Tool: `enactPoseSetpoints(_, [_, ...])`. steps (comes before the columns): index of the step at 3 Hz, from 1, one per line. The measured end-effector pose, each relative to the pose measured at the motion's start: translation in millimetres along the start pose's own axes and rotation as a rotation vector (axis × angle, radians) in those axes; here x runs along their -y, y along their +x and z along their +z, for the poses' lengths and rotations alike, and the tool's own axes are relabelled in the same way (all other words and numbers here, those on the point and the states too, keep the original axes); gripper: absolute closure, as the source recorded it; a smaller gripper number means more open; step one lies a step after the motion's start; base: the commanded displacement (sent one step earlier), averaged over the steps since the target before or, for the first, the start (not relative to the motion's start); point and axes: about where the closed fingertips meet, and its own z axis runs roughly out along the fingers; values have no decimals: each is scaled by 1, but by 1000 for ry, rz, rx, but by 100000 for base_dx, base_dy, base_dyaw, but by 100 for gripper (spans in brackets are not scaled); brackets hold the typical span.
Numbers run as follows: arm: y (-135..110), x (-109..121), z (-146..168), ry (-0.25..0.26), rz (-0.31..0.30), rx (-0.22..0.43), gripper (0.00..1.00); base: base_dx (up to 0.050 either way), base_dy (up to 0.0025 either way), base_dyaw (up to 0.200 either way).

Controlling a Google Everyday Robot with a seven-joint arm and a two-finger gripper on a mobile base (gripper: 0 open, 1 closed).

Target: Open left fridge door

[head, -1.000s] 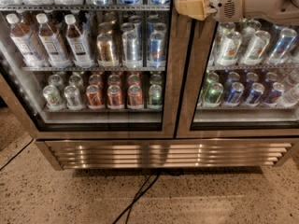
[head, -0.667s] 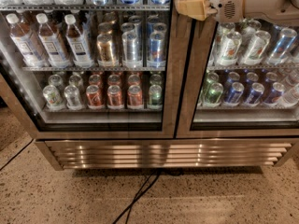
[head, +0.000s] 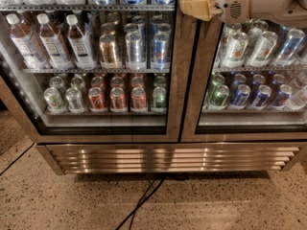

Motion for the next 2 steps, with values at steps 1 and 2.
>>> enactPoseSetpoints(1, [-4,1,0,8,1,9,100,0,0,0])
enactPoseSetpoints(2, [-3,2,1,8,1,9,100,0,0,0])
